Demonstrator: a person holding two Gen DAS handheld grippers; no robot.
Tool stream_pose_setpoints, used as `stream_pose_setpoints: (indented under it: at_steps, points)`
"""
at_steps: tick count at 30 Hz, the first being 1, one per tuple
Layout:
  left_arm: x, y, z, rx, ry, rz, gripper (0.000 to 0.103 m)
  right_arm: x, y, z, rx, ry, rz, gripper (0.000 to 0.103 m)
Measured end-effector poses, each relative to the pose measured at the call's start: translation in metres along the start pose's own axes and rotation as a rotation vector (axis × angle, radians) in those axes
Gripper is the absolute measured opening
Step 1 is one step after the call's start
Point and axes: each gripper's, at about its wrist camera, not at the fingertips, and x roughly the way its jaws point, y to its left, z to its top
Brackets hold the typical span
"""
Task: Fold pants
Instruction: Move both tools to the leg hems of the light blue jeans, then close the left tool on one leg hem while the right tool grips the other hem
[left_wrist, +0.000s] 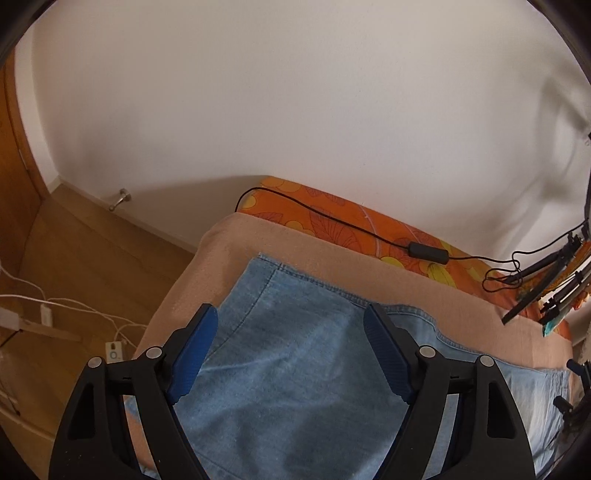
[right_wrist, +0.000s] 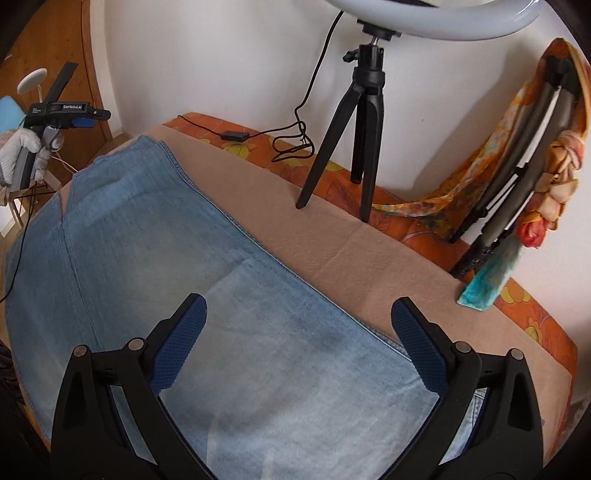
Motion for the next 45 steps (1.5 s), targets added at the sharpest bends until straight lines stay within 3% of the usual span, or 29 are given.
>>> stream_pose_setpoints:
  at_steps: [10, 18, 23, 27, 30, 33, 34, 37, 39, 40, 42, 45]
  points:
    - [0.078, 0.008, 0.025, -0.014, 0.052, 0.078, 0.078, 0.078, -0.014, 0.014, -0.036, 0.084, 0.059, 0.097]
    - [0.110, 0.007, 0.024, 0.003, 0.091, 0.097, 0.076, 0.110, -0.027, 0.023, -0.021, 0.105, 0.101, 0.097]
    - [0.118, 0.004, 0.019, 0.056, 0.085, 0.115, 0.069, 0.120, -0.026, 0.020, -0.029, 0.130, 0.114, 0.097]
    - [0.114, -0.004, 0.019, 0.103, 0.075, 0.083, 0.052, 0.126, -0.022, 0.019, -0.052, 0.141, 0.115, 0.097]
    - [0.111, -0.007, 0.018, 0.113, 0.054, 0.055, 0.026, 0.129, -0.019, 0.020, -0.069, 0.137, 0.097, 0.100]
    - [0.108, -0.013, 0.014, 0.155, 0.036, 0.060, 0.018, 0.129, -0.015, 0.019, -0.065, 0.145, 0.107, 0.099]
    - [0.106, -0.015, 0.013, 0.166, 0.030, 0.061, 0.016, 0.129, -0.014, 0.018, -0.057, 0.149, 0.119, 0.096]
    - [0.095, -0.013, 0.012, 0.156, 0.004, 0.045, 0.014, 0.122, -0.008, 0.016, -0.071, 0.146, 0.144, 0.075]
    - [0.085, -0.009, 0.015, 0.141, -0.025, 0.036, 0.013, 0.115, 0.000, 0.013, -0.099, 0.148, 0.164, 0.044]
    - [0.079, -0.007, 0.016, 0.135, -0.039, 0.032, 0.013, 0.113, 0.005, 0.012, -0.112, 0.151, 0.158, 0.038]
    - [0.063, -0.005, 0.018, 0.122, -0.067, 0.026, 0.013, 0.112, 0.012, 0.012, -0.125, 0.160, 0.140, 0.014]
    - [0.043, 0.005, 0.019, 0.109, -0.113, 0.020, 0.013, 0.108, 0.014, 0.010, -0.104, 0.164, 0.105, 0.009]
